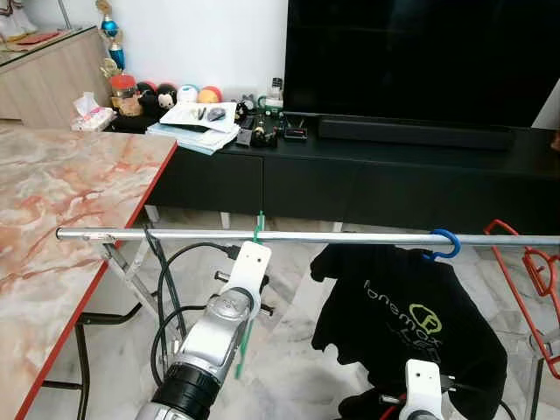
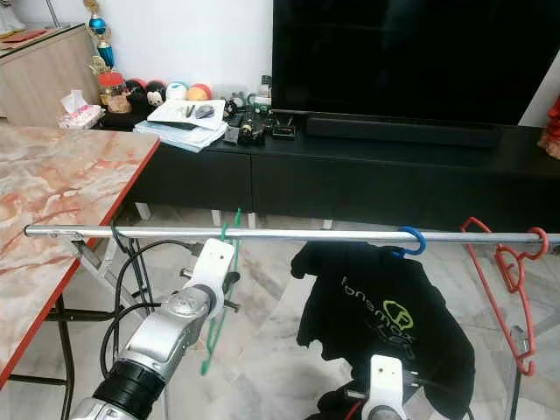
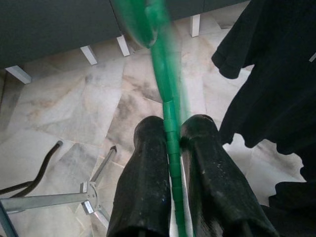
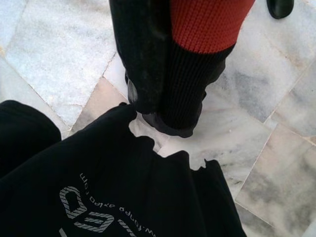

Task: Hang hanger

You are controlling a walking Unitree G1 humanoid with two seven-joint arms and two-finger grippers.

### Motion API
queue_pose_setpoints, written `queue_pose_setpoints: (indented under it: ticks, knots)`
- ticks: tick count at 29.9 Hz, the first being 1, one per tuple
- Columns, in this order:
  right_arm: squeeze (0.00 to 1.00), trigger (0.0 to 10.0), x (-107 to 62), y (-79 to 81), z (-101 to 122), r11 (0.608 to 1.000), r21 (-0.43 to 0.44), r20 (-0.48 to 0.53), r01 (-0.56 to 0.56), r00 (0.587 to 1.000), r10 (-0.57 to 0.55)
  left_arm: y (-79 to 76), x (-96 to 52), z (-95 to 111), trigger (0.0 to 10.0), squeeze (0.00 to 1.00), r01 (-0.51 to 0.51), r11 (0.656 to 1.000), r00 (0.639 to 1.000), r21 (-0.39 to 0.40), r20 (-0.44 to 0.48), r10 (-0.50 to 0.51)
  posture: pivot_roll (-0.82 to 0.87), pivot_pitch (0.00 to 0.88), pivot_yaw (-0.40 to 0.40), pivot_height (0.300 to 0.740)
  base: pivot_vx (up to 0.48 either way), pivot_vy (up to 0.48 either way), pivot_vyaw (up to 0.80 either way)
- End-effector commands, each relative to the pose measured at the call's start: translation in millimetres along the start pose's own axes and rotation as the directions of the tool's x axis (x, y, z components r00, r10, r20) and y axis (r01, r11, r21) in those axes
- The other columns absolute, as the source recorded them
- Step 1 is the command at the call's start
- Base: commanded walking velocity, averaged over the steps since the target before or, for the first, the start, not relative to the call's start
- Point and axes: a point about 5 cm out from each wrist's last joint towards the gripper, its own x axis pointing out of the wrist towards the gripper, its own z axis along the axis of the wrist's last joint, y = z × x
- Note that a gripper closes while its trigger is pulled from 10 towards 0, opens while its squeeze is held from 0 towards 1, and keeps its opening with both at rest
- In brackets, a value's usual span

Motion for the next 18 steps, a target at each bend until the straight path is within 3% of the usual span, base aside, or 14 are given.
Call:
queue_pose_setpoints:
  ticks: [1, 6, 18]
  knots:
    - [0.0, 10.0, 1.0, 2.9, 7, 1.0, -0.003, 0.017, -0.008, 1.0, 0.009, -0.4, -2.2, -3, 0.0, 0.0, 0.0, 1.0, 1.0, 0.023, -0.013, 0.0, 0.15, 0.0, -0.048, 0.74, 0.0, 0.0, 0.0]
    - [0.0, 10.0, 1.0, 3.3, 7, 1.0, -0.003, 0.015, -0.009, 1.0, 0.009, 5.3, -3.9, -13, 0.0, 0.0, -0.024, 0.994, 0.999, 0.109, -0.033, 0.028, 0.15, 0.0, -0.047, 0.74, 0.0, 0.0, 0.0]
    - [0.0, 10.0, 1.0, 3.4, 7, 1.0, -0.002, 0.014, -0.009, 1.0, 0.009, 8.0, -6.2, -15, 0.0, 0.0, -0.028, 0.994, 0.999, 0.108, -0.032, 0.031, 0.15, 0.0, -0.047, 0.74, 0.0, 0.0, 0.0]
